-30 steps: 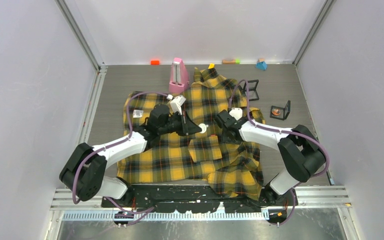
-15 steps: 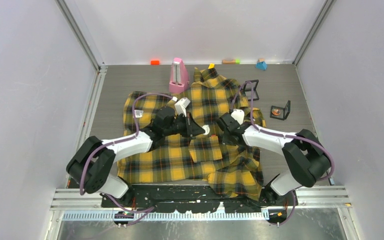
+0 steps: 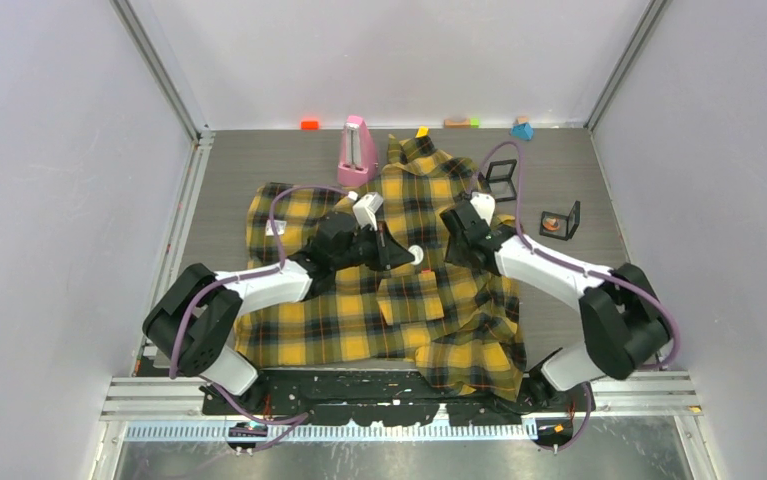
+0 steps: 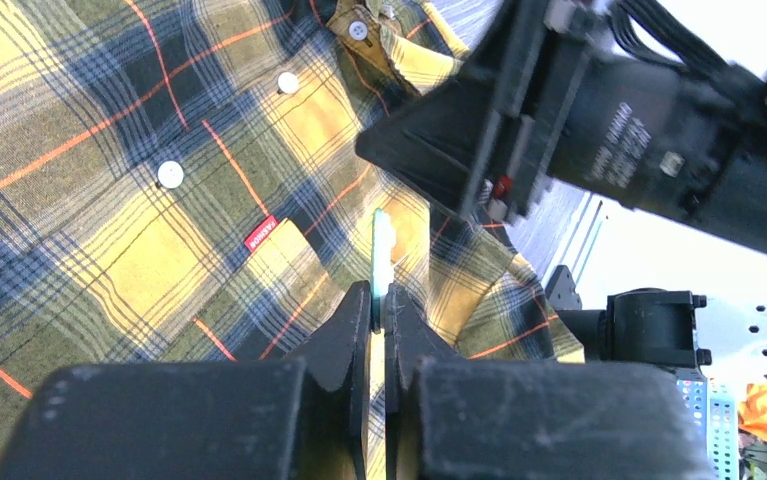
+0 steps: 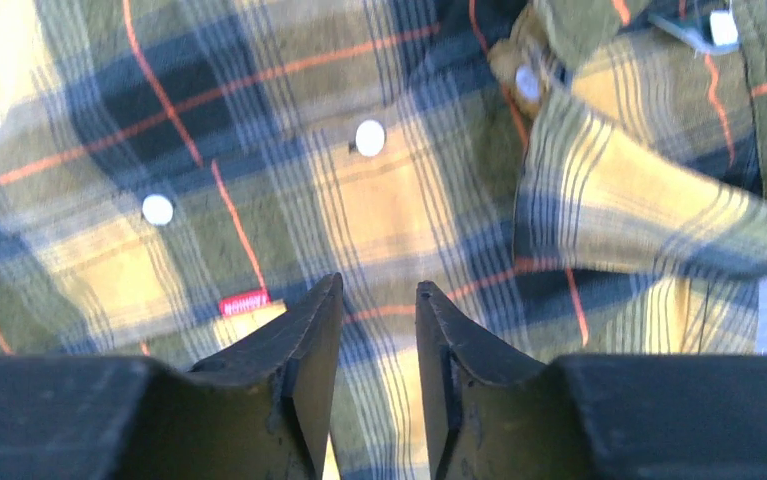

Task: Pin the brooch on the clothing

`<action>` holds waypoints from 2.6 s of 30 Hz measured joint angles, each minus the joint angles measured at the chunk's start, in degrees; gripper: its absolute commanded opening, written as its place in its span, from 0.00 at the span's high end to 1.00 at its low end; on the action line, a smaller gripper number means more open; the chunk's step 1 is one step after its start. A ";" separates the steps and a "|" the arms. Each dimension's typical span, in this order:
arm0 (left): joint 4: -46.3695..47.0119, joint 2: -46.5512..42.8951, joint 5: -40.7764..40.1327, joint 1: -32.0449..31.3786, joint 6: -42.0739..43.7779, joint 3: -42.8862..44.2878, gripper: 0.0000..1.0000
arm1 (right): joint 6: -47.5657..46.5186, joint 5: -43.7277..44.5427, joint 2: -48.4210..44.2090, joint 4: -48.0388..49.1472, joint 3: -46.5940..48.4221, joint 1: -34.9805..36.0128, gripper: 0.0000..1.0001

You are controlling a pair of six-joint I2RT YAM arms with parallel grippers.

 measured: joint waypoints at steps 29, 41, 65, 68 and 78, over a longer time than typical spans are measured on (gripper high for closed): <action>0.76 0.24 1.29 3.65 1.79 -0.22 1.00 | -6.93 -7.78 27.28 7.78 19.45 -6.36 0.93; 6.16 14.97 -3.74 3.74 1.55 4.98 1.00 | -3.30 -11.74 20.15 15.52 8.48 -6.91 0.99; -1.84 24.22 -9.92 -1.14 8.48 18.71 1.00 | -3.58 -16.98 6.23 23.74 -3.15 -6.91 0.99; -3.32 24.90 -9.90 -1.16 9.09 20.02 1.00 | -3.67 -17.53 6.23 23.96 -3.37 -6.86 0.99; -5.70 25.64 -9.88 -1.27 9.40 21.46 1.00 | -4.63 -18.40 5.70 24.37 -3.98 -6.32 0.99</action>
